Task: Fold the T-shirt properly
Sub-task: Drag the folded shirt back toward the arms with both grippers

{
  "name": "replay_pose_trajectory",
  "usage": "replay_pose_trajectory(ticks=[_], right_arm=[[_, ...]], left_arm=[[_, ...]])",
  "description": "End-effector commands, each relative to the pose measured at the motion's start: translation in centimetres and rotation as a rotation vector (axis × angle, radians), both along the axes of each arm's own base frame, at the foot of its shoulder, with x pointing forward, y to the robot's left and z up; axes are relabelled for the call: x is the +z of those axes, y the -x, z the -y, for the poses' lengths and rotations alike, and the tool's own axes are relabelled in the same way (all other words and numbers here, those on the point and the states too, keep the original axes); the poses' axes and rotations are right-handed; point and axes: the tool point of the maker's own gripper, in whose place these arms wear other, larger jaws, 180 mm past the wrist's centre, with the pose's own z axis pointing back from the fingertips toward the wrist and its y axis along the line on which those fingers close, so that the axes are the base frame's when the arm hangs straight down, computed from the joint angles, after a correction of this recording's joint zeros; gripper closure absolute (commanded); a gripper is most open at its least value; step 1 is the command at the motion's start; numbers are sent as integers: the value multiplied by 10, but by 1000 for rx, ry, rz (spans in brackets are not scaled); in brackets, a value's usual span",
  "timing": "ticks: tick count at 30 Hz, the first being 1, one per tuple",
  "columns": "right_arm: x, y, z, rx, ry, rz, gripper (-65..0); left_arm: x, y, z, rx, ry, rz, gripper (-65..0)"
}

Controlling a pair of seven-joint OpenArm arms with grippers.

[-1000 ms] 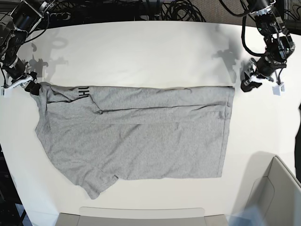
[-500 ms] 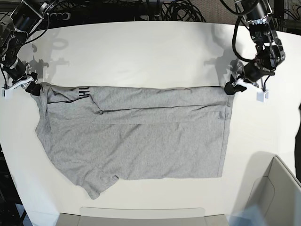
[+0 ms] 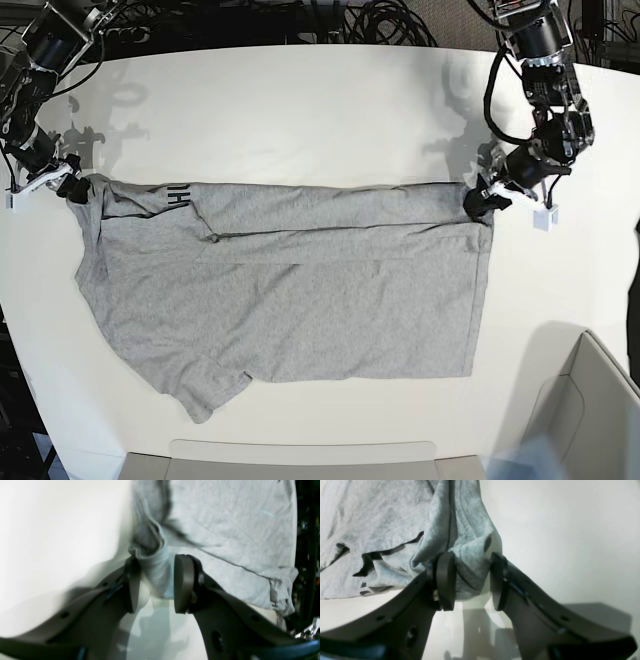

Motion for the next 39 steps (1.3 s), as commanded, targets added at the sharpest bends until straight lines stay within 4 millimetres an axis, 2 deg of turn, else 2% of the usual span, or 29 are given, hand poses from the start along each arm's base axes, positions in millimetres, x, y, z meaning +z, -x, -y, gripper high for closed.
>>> replay_pose_trajectory(ticks=[1,3,5,7,9,11,12,15,17,18,22,25,32,39], right_arm=[[6,-7,-2,43,29,2,-231],[2,-10,-14,91,33,-17,-230],[-2,-11,-22,122,35,-31,-207],[-2,-11,-24,130,36,-33,-162],[-2,-13,-25,132,35,-31,-86],[-3,-11,-25,132,35,-39,-14],[-4,-9,-24,130,37,-41,0],[-12,3,-15,90,38,-80,0],[-8,3,-7,60,55,-87,0],[-8,6,-4,57,64,-92,0],[-1,10,-4,74,97,-86,0],[2,15,-6,93,121,-84,0],[-4,36,-49,181,126,-130,0],[4,62,-85,240,159,-115,0]], left_arm=[[8,-6,-2,-7,-7,27,-225],[8,-7,1,-16,-8,26,-186],[7,-6,3,-23,-7,21,-116],[7,-6,4,-25,-7,21,-51],[-1,-2,3,-22,2,-5,0],[-7,2,2,-17,8,-26,0],[-8,2,2,-16,10,-29,0],[-7,4,1,-16,11,-27,0],[-7,4,-2,-14,3,-28,0],[-6,5,-10,-15,-16,-30,0],[-7,11,-21,-13,-38,-45,0],[-6,18,-37,9,-58,-52,0],[-15,49,-66,35,-106,-113,0],[-19,92,-85,3,-191,-178,0]])
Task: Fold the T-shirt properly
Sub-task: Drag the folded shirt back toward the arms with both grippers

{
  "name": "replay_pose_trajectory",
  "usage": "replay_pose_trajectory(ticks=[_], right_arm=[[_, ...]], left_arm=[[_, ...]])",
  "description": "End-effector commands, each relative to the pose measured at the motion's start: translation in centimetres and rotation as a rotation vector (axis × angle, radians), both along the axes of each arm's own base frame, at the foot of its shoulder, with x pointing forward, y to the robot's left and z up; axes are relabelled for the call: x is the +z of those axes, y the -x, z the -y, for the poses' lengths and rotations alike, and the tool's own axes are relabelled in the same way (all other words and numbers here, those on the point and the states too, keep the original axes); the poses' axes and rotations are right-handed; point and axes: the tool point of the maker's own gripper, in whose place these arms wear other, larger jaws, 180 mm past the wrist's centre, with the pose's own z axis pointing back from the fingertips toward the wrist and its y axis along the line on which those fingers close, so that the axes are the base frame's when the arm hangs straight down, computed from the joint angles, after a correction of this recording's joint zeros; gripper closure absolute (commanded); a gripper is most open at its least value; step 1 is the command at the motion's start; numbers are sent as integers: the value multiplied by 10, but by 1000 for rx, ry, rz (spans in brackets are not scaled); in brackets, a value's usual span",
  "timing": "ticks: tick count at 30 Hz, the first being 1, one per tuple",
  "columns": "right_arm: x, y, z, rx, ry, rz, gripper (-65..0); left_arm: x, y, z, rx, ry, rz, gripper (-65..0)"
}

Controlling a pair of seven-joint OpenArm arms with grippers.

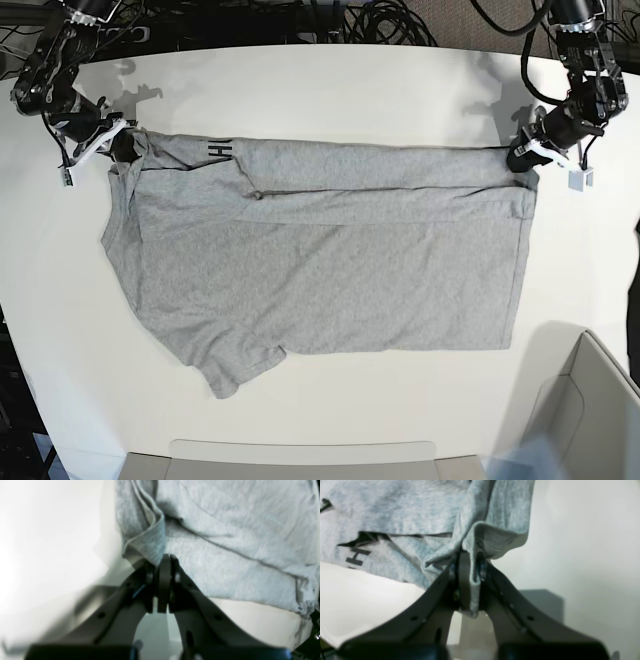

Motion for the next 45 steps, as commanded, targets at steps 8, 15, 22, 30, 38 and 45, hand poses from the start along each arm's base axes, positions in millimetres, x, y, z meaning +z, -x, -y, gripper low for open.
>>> replay_pose_trajectory(ticks=[8,15,22,30,38,45], right_arm=[[-8,43,0,8,29,-65,0],[-8,65,23,-53,58,-94,0],[-14,80,20,-43,55,-130,0],[-15,83,20,-48,55,-139,0],[-16,85,15,-46,47,-141,0],[4,73,13,-12,91,-82,-143]], left_arm=[[-15,60,-30,-10,-91,-163,0],[-19,107,-39,-42,-107,-212,0],[-25,135,-48,-34,-161,-232,0],[-32,147,-49,-56,-207,-272,0],[-30,143,-44,-67,-209,-254,-67],[2,122,-27,-152,-282,-142,-191]])
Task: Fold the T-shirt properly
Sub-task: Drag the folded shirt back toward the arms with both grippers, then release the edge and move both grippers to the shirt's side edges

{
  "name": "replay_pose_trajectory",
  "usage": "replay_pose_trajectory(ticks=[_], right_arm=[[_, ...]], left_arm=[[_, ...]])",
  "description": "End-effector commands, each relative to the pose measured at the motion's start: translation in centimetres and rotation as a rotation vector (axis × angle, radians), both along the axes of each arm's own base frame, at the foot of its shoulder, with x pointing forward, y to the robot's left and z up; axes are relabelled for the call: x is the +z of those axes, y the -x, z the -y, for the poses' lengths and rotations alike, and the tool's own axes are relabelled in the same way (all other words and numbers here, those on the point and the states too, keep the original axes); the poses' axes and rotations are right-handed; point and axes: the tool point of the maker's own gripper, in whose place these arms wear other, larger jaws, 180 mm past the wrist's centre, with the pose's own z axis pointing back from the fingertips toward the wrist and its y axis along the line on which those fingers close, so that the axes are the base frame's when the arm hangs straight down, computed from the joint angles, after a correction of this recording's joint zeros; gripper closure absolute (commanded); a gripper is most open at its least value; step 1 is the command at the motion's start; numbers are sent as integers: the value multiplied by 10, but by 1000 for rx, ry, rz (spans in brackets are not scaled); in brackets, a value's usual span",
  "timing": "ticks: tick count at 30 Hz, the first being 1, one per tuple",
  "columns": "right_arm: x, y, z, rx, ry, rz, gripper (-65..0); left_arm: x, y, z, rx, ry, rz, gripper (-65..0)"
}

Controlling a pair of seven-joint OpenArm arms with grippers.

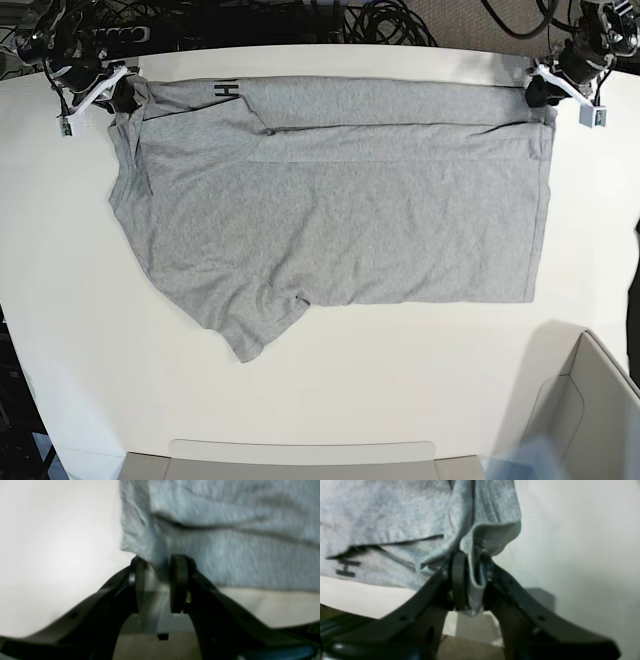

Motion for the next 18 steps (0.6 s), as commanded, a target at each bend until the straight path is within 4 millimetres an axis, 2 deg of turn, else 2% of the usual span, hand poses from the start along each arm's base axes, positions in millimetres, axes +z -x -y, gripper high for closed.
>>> replay_pose_trajectory(ticks=[1,5,9,13,18], right_arm=[[7,0,5,10,31,6,-156],[17,-2,-4,20,40,37,-175],[27,-1,-8,37,60,58,-176],[34,-4,-11,45,72,78,-176],[36,-1,-11,45,80,76,-177]], left_arm=[[-1,7,-2,-14,-22,-42,-191],[0,7,0,-16,-20,-37,-191],[-1,18,-1,-13,-25,-57,-191],[6,25,-18,24,-55,-52,-190],[26,21,-33,37,-106,-14,-190]])
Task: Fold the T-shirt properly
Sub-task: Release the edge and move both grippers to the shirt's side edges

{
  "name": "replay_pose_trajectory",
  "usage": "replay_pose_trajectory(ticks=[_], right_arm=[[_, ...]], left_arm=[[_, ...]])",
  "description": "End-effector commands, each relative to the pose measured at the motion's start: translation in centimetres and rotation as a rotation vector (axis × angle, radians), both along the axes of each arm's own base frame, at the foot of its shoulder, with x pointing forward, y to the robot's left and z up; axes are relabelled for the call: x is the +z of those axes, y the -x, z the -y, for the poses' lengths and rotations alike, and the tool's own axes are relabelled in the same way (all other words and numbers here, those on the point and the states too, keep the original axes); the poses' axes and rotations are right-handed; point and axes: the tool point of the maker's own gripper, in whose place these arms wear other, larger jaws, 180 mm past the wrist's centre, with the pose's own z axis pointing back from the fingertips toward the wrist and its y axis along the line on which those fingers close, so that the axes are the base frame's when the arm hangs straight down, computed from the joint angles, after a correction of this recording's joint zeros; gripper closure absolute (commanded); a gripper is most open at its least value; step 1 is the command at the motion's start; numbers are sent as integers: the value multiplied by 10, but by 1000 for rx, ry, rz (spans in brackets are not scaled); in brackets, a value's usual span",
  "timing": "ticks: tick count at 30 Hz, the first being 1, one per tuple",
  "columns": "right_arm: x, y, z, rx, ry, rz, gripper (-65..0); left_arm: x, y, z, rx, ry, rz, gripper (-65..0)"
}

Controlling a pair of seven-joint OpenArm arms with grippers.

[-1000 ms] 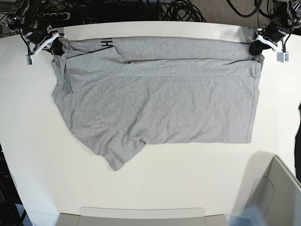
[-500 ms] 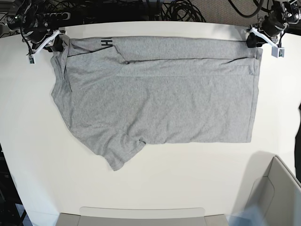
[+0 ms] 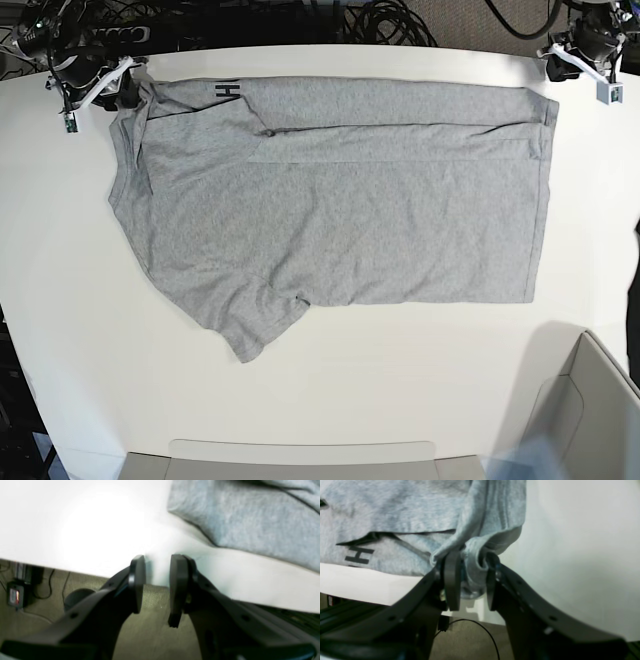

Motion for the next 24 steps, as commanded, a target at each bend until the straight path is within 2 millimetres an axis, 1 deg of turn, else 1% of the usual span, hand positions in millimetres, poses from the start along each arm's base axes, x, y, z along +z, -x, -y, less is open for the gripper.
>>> replay_pose_trajectory(ticks=[1,2,6,8,10,12,13,15,18,20,21,24], right_arm=[[8,-3,3,-1,9,29,-177],[8,0,6,-8,15,25,-177],[18,7,28,-87,53,42,-177],[27,11,42,-129,88,54,-177],[41,13,57,-170,128,87,-177],[54,6,63,-194,148,136,-175],[59,2,63,-191,153,155,-175],[68,-9,56,-162,146,197,-174],[84,-34,32,-56,147,273,-173],[89,-52,14,-8,121,311,-173],[89,-60,5,7,103,322,-173],[88,-86,-15,20,83,328,-173]], left_arm=[[10,-7,-4,-14,-16,33,-190],[13,-7,-4,-16,-21,38,-190],[21,-15,-3,-35,-34,62,-190],[21,-15,-2,-36,-34,63,-190],[22,-16,-3,-35,-35,69,-190],[26,-23,-1,-46,-42,88,-190],[28,-26,0,-53,-45,98,-190],[39,-37,5,-81,-56,134,-190],[65,-77,18,-134,-77,256,-190],[81,-98,24,-159,-88,319,-183],[88,-108,27,-168,-92,352,-169],[93,-135,48,-225,-62,399,-121]])
